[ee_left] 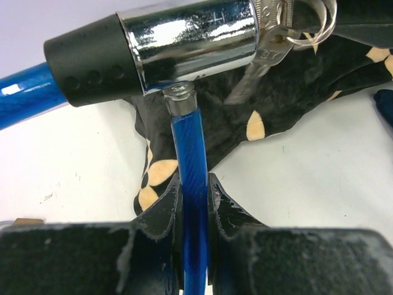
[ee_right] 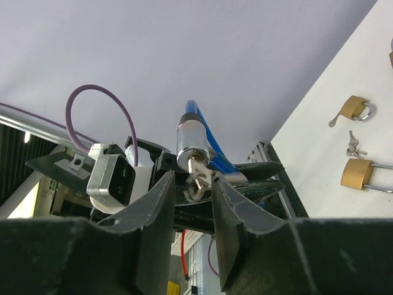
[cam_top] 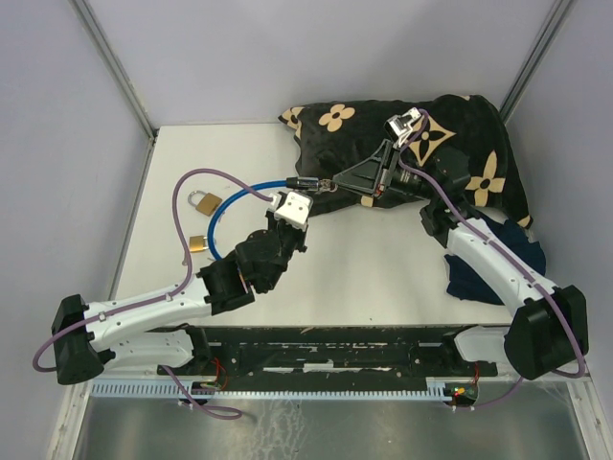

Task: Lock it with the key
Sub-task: Lock the lock.

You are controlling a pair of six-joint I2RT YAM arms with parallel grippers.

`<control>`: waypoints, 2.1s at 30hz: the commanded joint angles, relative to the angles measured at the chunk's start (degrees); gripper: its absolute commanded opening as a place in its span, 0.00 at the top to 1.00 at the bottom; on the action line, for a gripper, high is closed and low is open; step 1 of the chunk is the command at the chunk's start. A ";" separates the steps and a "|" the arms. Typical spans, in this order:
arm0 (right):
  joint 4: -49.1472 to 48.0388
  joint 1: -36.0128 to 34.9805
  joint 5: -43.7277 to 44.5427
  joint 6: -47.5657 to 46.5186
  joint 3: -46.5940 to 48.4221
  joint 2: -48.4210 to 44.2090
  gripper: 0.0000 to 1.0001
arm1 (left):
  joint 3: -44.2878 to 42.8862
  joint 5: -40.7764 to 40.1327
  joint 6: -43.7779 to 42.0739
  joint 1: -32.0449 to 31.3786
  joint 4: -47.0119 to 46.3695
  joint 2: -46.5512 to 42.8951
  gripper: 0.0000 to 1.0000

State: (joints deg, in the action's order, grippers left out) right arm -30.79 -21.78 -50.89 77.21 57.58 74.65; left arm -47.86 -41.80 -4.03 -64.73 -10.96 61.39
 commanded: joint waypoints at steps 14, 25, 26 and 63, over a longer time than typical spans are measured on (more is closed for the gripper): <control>40.11 3.21 -11.33 -48.56 13.05 -6.12 0.53 | -0.88 8.10 -7.50 0.29 -1.96 -5.82 0.97; 74.41 3.36 -17.35 -88.16 31.47 -5.32 0.01 | 1.52 24.77 -8.33 0.74 -0.02 -8.25 0.97; 73.03 3.02 -16.83 -85.60 32.32 -4.94 0.01 | 1.66 26.14 -8.31 0.73 -0.07 -8.11 0.97; 85.26 -15.18 10.30 -81.33 38.96 6.99 0.97 | -2.07 22.53 -3.96 0.89 -2.56 -2.78 0.97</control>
State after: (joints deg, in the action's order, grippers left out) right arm 54.30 -36.27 -38.94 -6.44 98.48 80.75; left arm -45.91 -15.88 -9.34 -64.20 -5.56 60.07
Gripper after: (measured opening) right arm 0.347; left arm 0.179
